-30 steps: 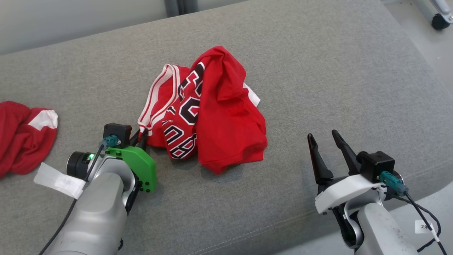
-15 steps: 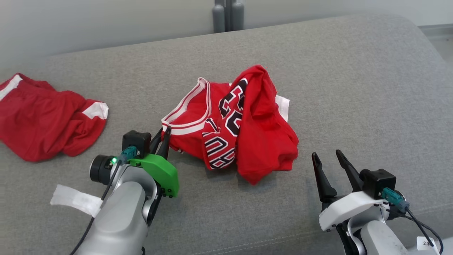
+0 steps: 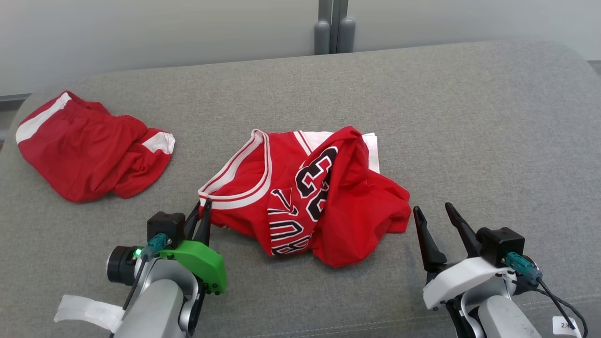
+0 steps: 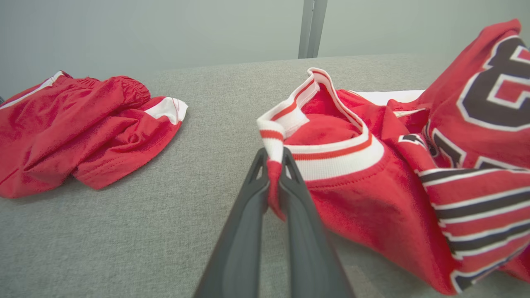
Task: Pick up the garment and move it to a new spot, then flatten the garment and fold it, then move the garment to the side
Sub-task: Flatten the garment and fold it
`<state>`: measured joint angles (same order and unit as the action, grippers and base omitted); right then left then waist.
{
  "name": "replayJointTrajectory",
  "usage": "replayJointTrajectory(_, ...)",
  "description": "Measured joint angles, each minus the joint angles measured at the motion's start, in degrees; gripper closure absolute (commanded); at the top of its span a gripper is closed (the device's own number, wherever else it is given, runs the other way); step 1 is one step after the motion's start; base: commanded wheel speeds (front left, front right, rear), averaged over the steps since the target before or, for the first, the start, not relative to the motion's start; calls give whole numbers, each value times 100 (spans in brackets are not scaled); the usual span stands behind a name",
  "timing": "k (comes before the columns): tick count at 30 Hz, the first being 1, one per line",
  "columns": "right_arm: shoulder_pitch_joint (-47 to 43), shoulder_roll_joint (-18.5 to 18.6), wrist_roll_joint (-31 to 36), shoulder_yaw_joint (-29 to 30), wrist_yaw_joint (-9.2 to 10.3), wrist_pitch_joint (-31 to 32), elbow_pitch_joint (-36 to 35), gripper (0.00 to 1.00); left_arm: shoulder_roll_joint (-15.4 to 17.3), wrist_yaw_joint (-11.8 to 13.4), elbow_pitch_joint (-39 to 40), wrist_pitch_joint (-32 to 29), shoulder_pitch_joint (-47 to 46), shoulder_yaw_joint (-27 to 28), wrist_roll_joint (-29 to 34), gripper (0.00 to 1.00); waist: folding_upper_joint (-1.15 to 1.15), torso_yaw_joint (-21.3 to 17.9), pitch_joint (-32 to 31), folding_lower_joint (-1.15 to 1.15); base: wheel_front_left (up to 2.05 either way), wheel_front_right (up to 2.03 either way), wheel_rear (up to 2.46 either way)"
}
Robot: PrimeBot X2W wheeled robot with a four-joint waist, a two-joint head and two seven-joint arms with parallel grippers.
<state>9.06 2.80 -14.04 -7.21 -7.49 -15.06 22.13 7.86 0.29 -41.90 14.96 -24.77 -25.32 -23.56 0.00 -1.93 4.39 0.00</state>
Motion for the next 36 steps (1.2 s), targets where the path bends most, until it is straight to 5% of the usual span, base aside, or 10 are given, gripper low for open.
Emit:
replayJointTrajectory(10,104,1,100,3,0,0,25,0,65,147,-12,0,331,397,22,95,0,-143,50,0,0,0,0)
replayJointTrajectory(11,106,1,100,3,0,0,29,0,57,141,-9,0,366,415,68,58,0,-151,46,0,0,0,0)
replayJointTrajectory(12,106,1,102,7,0,0,34,0,43,123,9,0,402,432,114,9,0,-156,39,0,0,0,0)
replayJointTrajectory(13,106,1,107,12,0,0,38,0,20,119,49,0,441,464,154,0,0,-159,30,0,0,0,0)
replayJointTrajectory(36,29,0,220,268,0,0,80,0,-308,175,3036,7,1795,1900,1424,0,0,142,-236,0,0,0,0)
